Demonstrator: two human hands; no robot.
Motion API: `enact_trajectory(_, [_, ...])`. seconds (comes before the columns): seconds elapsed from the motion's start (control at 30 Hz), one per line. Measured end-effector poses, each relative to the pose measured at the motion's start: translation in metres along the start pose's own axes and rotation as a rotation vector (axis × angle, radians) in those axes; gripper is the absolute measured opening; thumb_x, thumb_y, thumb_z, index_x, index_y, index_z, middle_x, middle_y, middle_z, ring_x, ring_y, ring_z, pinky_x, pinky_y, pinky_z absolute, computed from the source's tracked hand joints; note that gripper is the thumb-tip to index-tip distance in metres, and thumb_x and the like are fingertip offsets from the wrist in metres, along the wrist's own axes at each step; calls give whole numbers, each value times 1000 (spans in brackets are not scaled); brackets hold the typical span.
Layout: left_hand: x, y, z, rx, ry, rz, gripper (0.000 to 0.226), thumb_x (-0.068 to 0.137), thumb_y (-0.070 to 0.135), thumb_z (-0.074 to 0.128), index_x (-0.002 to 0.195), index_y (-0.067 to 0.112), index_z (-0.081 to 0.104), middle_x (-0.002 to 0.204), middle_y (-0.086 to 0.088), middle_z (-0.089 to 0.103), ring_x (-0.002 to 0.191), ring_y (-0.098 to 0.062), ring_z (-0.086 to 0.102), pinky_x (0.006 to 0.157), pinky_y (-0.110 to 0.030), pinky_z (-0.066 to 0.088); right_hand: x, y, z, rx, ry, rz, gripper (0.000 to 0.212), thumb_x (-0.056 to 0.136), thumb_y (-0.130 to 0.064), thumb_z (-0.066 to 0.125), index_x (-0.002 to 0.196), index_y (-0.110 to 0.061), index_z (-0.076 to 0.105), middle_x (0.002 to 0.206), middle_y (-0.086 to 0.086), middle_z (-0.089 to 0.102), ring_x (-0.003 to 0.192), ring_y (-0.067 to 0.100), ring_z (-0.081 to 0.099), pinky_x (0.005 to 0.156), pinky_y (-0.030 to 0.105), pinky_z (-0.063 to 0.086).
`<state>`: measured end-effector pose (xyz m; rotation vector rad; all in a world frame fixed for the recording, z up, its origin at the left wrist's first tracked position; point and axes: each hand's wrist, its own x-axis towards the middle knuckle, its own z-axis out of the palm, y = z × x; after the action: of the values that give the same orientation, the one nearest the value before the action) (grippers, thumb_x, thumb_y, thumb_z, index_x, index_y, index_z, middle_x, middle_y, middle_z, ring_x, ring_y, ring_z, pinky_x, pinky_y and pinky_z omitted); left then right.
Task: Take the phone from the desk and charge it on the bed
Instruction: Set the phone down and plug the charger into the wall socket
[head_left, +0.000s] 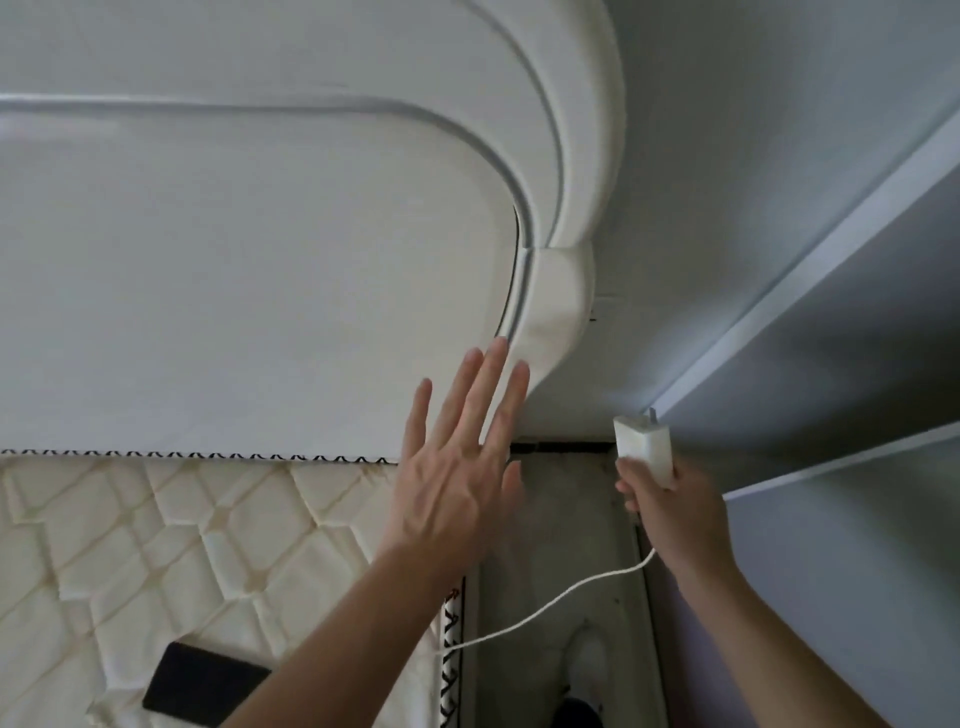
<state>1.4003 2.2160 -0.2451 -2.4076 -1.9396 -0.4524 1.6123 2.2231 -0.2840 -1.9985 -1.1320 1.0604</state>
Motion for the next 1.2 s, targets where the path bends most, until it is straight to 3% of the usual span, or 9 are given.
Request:
enact_trajectory(0.2, [33,-8,47,76,154,1,97,88,31,64,158,22,-3,165,1,-14,154,-21,-4,122,-57,12,67,40,39,-43,20,-32,40,67,-54,54,76,-17,67,73,2,72,71,26,69,72,50,57])
enact_trajectory(0.3, [42,-11,68,122,183,1,98,89,40,63,158,24,-5,162,2,-25,153,-22,-12,121,-61,9,94,48,55,-53,30,-91,33,71,-45,53,74,-15,64,68,5,70,66,27,67,66,45,56])
enact_trajectory(0.47, [49,-16,87,156,268,2,97,92,52,59,157,23,-6,161,2,-28,152,-23,-15,119,-65,9,128,43,69,-62,1,-137,21,81,-35,54,78,-16,63,71,3,68,68,23,65,59,32,45])
enact_trajectory(0.67, [55,-15,101,164,398,-4,102,90,40,71,158,22,-4,163,2,-24,153,-24,-10,119,-65,14,149,25,78,-30,16,-159,22,89,-35,56,76,-18,60,69,2,67,68,21,65,56,27,42])
enact_trajectory(0.9, [54,-17,101,151,398,16,101,91,37,72,158,21,-2,166,-4,-13,153,-24,-10,118,-66,15,158,7,95,-56,51,-207,29,93,-44,55,101,-17,64,87,0,68,79,18,63,64,27,41])
enact_trajectory(1.03, [54,-16,99,148,382,16,100,91,36,71,158,21,-2,164,1,-24,153,-25,-11,119,-64,13,158,-1,98,-19,87,-186,28,93,-44,55,97,-18,64,85,-2,68,75,17,61,65,28,42])
enact_trajectory(1.2, [52,-16,96,137,375,13,95,93,34,68,158,21,0,165,0,-20,153,-25,-8,119,-64,15,156,-3,100,-1,99,-162,32,93,-48,52,95,-17,62,82,-1,68,77,19,64,68,33,50])
